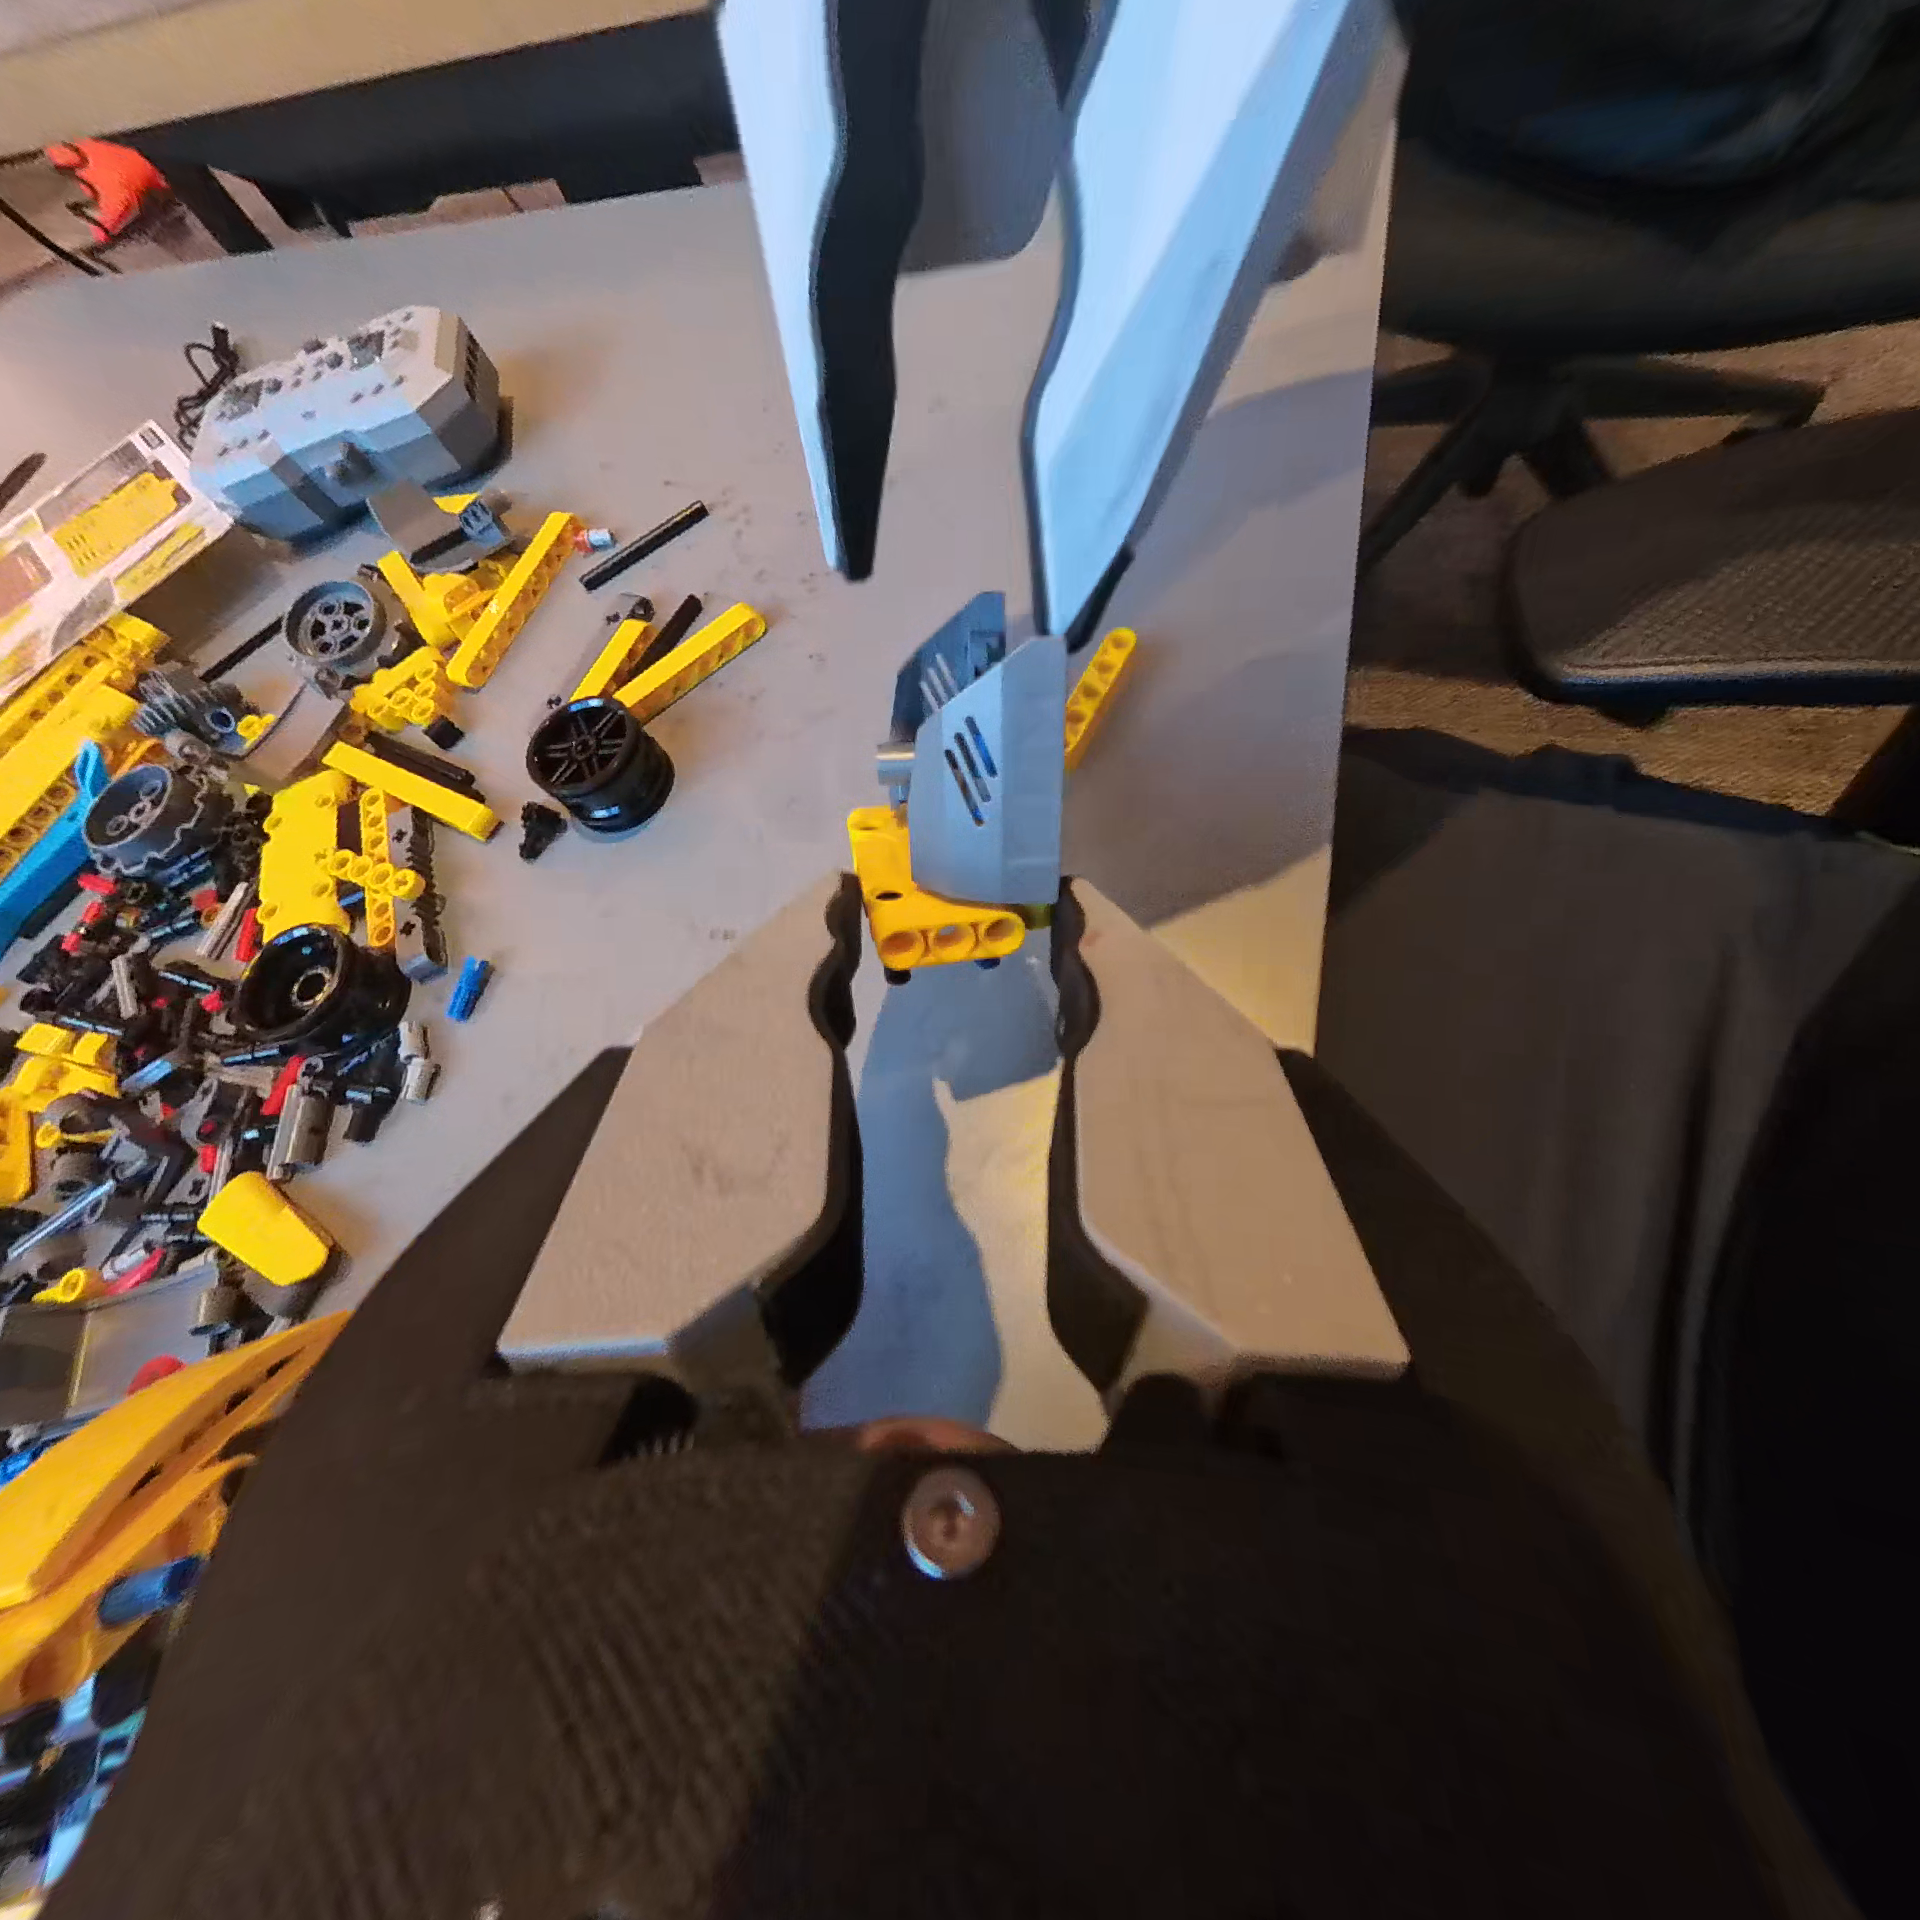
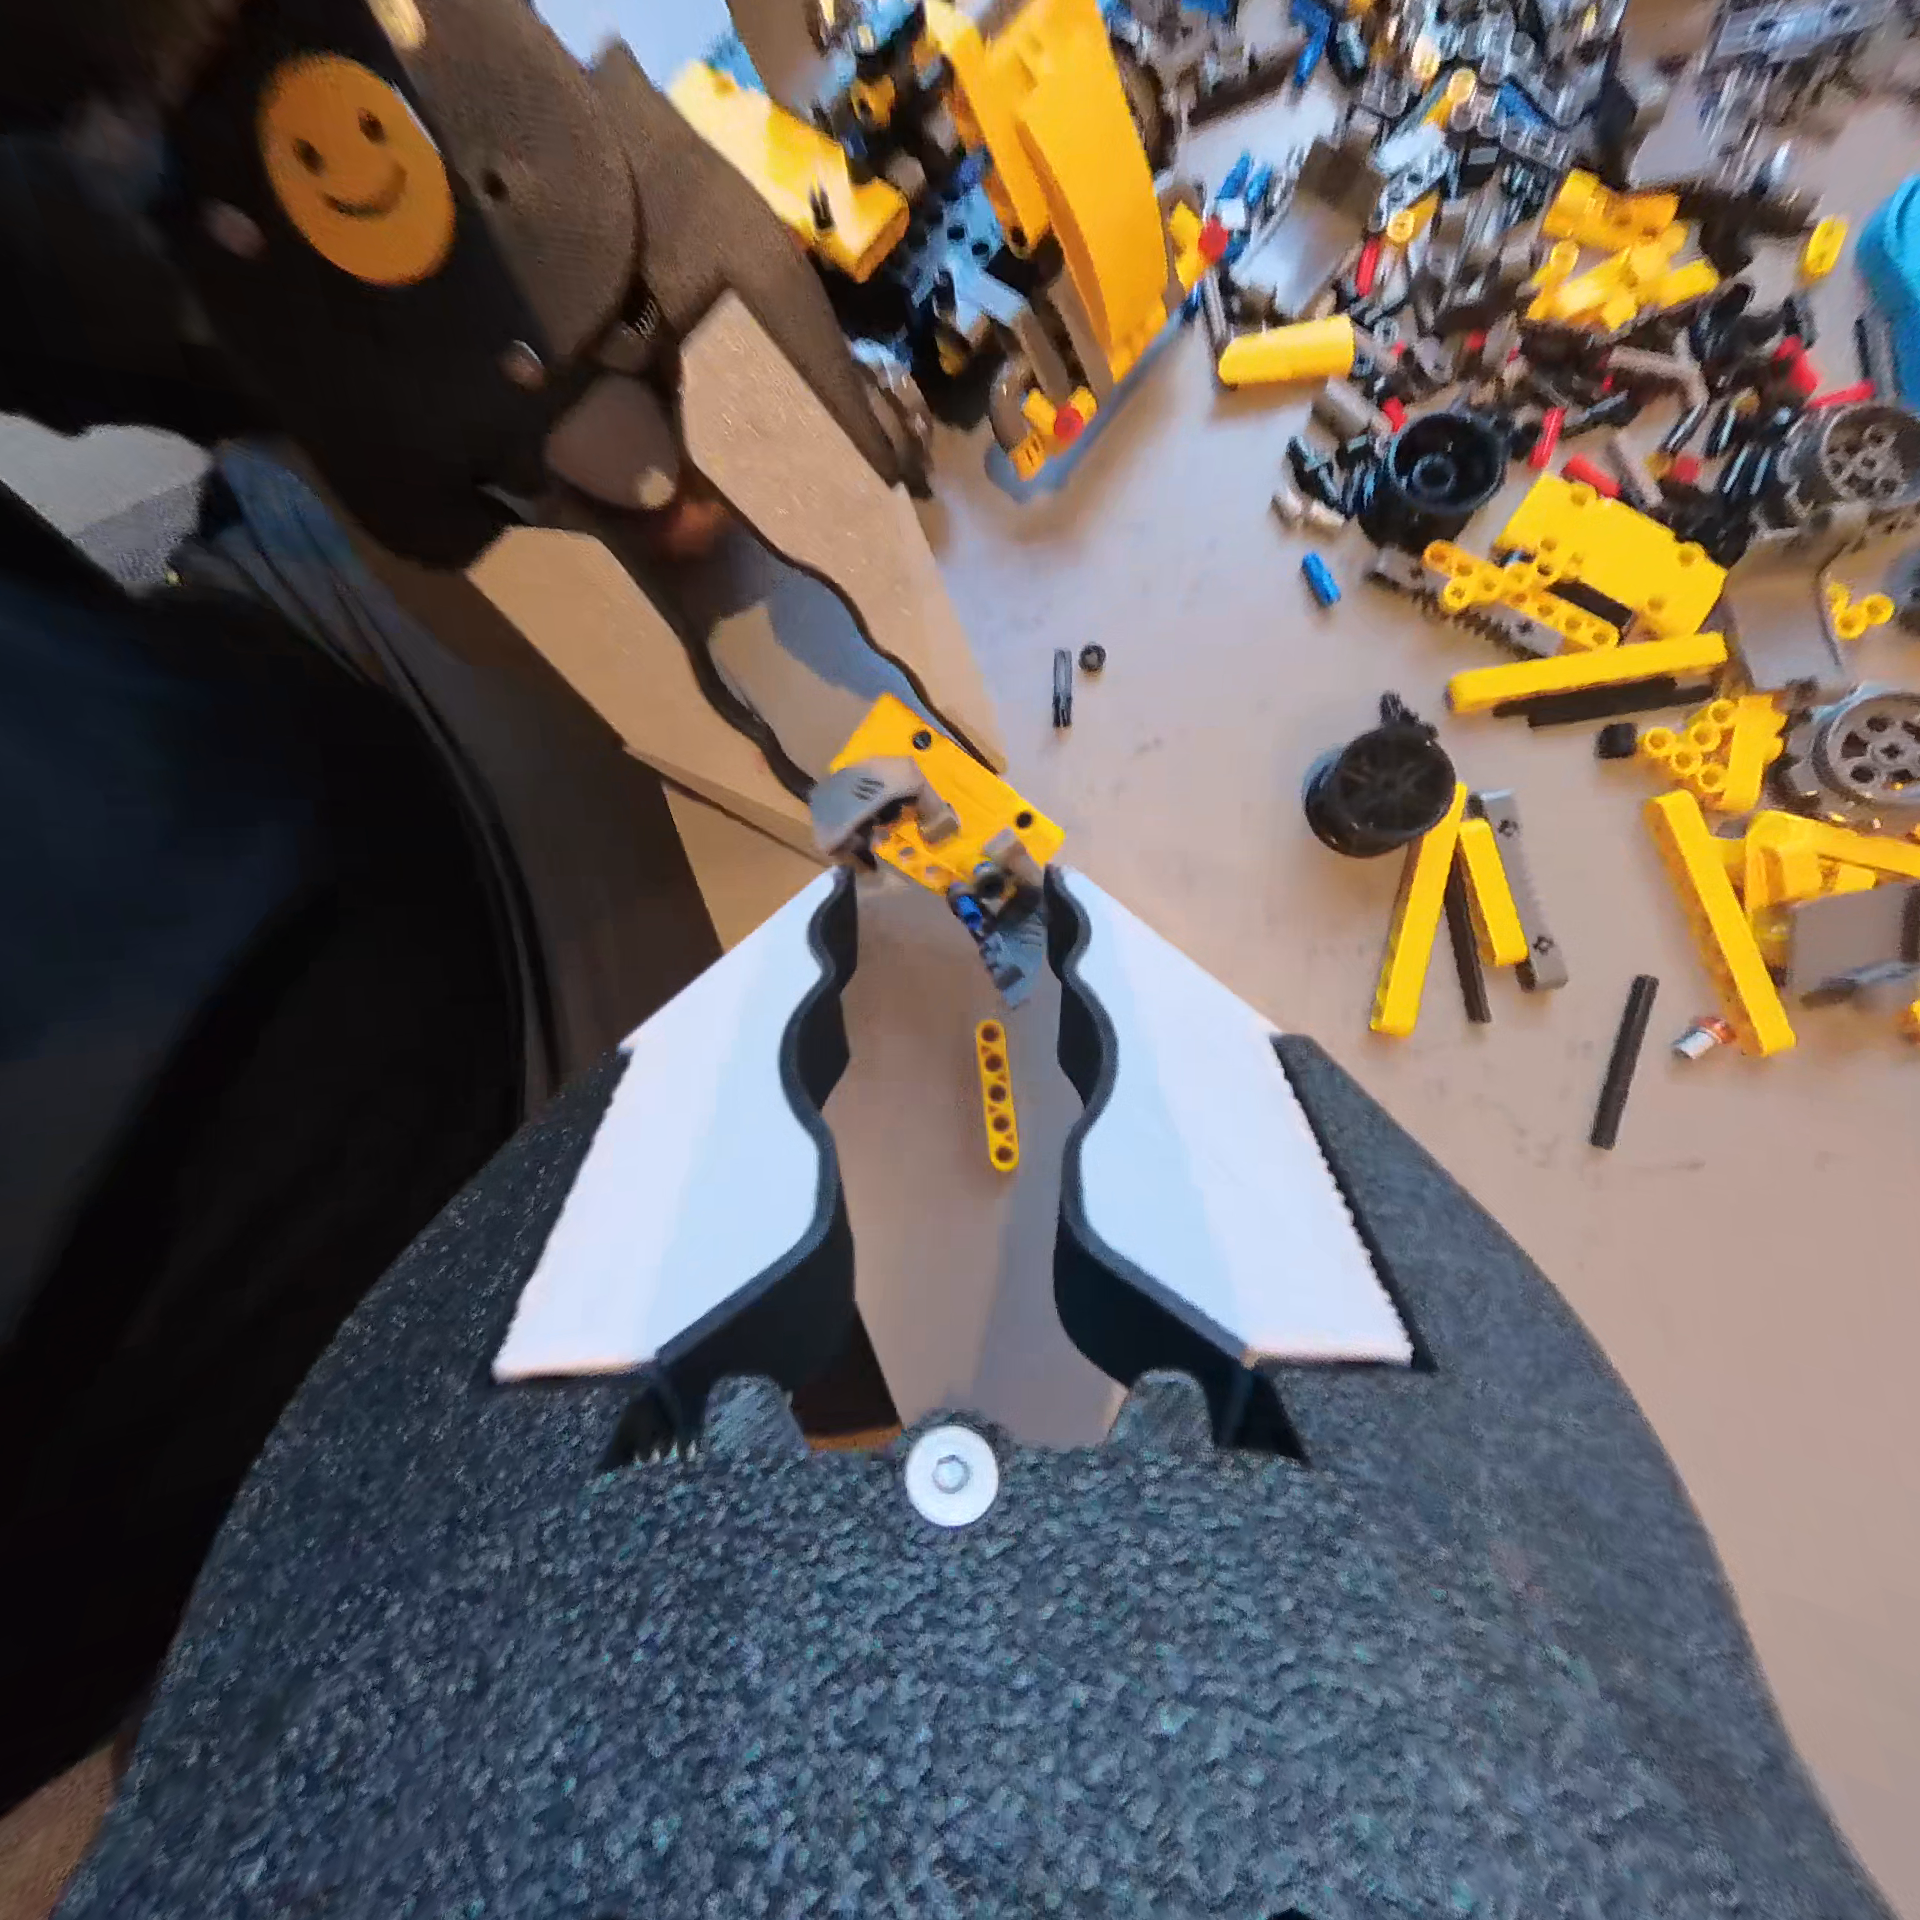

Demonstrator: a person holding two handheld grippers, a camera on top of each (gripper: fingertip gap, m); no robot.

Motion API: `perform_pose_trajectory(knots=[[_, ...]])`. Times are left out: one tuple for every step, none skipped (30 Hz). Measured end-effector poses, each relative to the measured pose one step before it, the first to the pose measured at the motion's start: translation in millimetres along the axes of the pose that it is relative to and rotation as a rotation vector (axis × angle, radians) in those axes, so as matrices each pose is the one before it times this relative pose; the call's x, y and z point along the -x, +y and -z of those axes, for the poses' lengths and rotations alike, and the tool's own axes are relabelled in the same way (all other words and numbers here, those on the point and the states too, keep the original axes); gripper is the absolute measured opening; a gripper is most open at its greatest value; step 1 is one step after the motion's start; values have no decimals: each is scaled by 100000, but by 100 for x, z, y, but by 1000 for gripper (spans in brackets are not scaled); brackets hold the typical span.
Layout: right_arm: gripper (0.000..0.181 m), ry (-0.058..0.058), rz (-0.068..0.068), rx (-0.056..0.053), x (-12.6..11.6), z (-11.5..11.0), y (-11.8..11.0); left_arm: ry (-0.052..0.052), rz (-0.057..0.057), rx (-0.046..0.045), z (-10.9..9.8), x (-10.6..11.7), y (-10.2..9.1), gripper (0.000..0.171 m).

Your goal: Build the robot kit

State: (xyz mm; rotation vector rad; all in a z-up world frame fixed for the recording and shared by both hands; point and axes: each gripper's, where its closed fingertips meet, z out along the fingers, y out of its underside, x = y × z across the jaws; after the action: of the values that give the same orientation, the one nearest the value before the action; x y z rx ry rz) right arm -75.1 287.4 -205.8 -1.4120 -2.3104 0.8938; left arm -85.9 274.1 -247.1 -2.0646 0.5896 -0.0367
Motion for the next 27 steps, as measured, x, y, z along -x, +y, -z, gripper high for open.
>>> perform_pose_trajectory(knots=[[35, -992, -1152, -3413, 413, 159, -385, -856, -502, 1263, -121, 31, 261, 35], [34, -3434, -2128, -3364, 709, 85, -358, -580, -394, 1269, -136, -40, 218, 35], [33, -3974, -2826, -2682, 709, -44, -238, -776, -862, 1182, -104, -29, 114, 35], [32, -2445, -3420, -1619, 368, -181, -51, -504, -867, 242, -80, -83, -37, 35], [30, -868, -4089, 17, 33, -318, 211, 60, -223, 109, -70, -122, -55, 35], [30, 649, -4823, 946, -297, -363, 362, 91, 110, 342, -82, -100, -16, 35], [30, 284, -4394, 911, -287, -353, 328, -247, 75, 507, -62, -15, 24, 35], [26, -1511, -2871, 582, 38, -304, 266, -346, 22, 673, -71, 17, 74, 35], [14, -1664, -1506, 443, 109, -235, 227, 50, 88, 708, -60, -9, 95, 35], [10, 227, -643, 736, -138, -204, 245, 369, 269, 674, -48, -28, 99, 35], [10, 594, 130, 747, -165, -161, 178, 308, 316, 874, -48, -21, 129, 35], [9, -643, 1150, 75, 86, -124, 23, 726, -10, 1003, -78, -96, 155, 35], [10, -890, 2298, 23, 193, -100, -13, 1132, -485, 196, -31, -175, 15, 35], [10, -97, 3288, 375, 177, -67, 2, 1433, -117, 231, -57, -193, 25, 35], [10, 683, 3851, 580, 128, -54, 0, 1842, 528, 57, -29, -188, -5, 35], [10, 1152, 4310, 775, 80, -26, 7, 2047, 1045, 4, -13, -169, -4, 35], [10, 1621, 4790, 766, 23, -14, 15, 1968, 1140, -84, -3, -121, 3, 35], [10, 1568, 4429, 565, -41, 17, 14, 1480, 1270, -152, -11, -26, -7, 35], [10, 836, 3066, 435, -14, 25, 26, 1680, 1247, -171, -7, -59, -1, 35], [9, 175, 1707, 237, -14, 34, 34, 1352, 1245, -169, 1, -20, -15, 35], [9, -356, 774, 22, 9, 27, 33, 1319, 889, -240, 5, -54, -18, 35], [9, -625, 100, -3, 16, 44, 50, 1081, 502, -166, -3, -66, -17, 35], [9, -345, 269, 50, 23, 40, 30, 697, 449, -158, 5, -35, -13, 35], [9, 155, 1069, 230, 31, 42, 40, 763, 388, -192, 11, -45, -13, 35], [9, 370, 1608, 341, 60, 36, 42, 782, 261, -188, 8, -48, -16, 35], [9, 489, 1852, 237, 46, 19, -1, 914, 98, -107, 7, -95, -14, 35], [9, 323, 1761, -4, 25, -9, 1, 445, 141, -6, 8, -33, 8, 35]])
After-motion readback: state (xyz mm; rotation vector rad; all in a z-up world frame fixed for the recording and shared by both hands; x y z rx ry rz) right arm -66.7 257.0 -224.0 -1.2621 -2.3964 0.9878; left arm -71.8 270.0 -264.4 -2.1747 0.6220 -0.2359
